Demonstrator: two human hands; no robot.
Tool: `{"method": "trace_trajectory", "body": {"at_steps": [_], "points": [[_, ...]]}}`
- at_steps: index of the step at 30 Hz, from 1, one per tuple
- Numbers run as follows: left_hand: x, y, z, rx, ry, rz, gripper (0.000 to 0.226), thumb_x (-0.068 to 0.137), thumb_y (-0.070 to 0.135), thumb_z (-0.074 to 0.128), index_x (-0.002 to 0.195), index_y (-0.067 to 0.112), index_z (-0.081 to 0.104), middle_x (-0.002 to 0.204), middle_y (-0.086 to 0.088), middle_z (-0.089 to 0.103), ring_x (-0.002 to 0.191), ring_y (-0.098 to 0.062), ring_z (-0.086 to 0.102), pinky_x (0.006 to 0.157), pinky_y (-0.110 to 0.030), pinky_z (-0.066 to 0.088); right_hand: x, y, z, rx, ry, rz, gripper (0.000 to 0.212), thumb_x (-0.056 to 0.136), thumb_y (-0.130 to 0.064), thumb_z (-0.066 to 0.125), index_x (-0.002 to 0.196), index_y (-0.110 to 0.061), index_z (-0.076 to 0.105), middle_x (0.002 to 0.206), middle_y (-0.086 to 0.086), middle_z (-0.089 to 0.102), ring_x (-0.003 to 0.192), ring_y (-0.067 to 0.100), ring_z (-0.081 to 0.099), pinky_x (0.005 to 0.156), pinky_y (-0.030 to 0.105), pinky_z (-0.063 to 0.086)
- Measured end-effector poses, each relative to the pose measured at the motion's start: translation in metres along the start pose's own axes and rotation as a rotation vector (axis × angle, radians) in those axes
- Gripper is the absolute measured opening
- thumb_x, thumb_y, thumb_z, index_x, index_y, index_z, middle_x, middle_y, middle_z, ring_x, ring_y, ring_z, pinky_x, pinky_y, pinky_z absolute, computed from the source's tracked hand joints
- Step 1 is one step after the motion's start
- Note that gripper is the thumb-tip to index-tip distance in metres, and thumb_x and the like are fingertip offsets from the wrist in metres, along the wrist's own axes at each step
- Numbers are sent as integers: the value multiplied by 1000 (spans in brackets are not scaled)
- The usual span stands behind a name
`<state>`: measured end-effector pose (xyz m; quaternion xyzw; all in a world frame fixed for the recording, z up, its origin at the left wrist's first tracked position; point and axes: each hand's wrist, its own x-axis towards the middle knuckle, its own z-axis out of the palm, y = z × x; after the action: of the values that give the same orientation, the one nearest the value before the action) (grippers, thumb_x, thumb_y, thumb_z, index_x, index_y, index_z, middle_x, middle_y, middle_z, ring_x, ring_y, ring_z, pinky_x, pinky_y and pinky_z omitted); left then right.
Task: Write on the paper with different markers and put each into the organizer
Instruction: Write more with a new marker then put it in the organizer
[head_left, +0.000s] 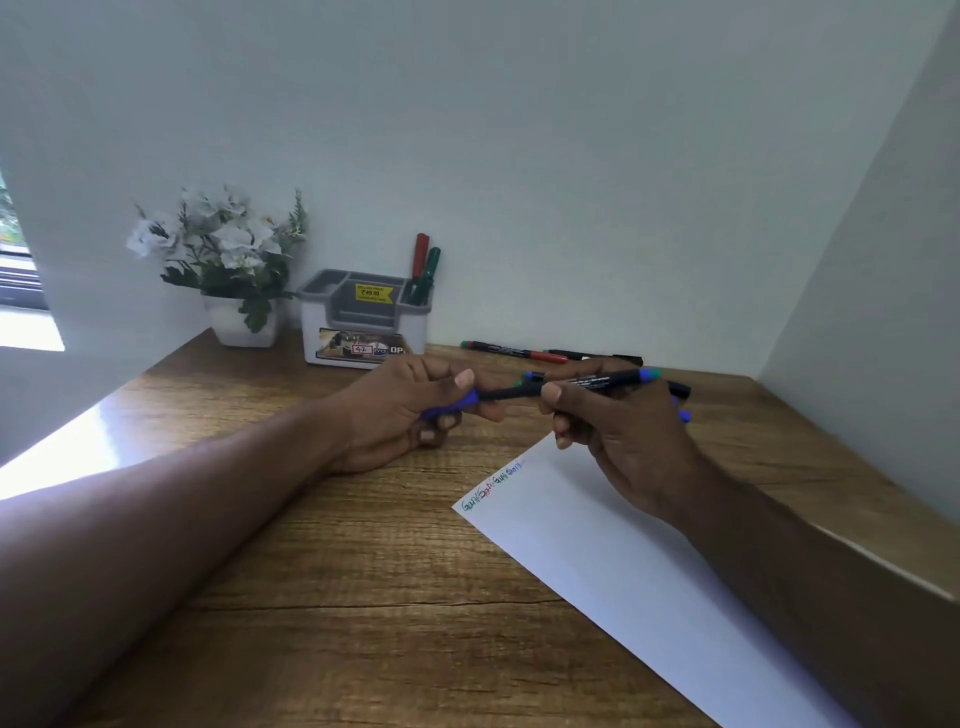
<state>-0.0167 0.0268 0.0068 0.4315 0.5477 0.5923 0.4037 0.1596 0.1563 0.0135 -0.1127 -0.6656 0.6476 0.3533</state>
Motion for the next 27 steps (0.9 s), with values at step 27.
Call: {"method": "trace_trajectory", "body": {"at_steps": [27], "points": [[-10, 4, -87, 467, 772, 207, 25, 90, 3, 51, 100, 23, 63, 91, -4, 66, 79, -20, 61, 66, -26, 43, 89, -41, 102, -820, -141, -184, 16, 95, -34, 54, 94, -18, 58, 68, -5, 58, 56, 8, 56, 50, 26, 46]]}}
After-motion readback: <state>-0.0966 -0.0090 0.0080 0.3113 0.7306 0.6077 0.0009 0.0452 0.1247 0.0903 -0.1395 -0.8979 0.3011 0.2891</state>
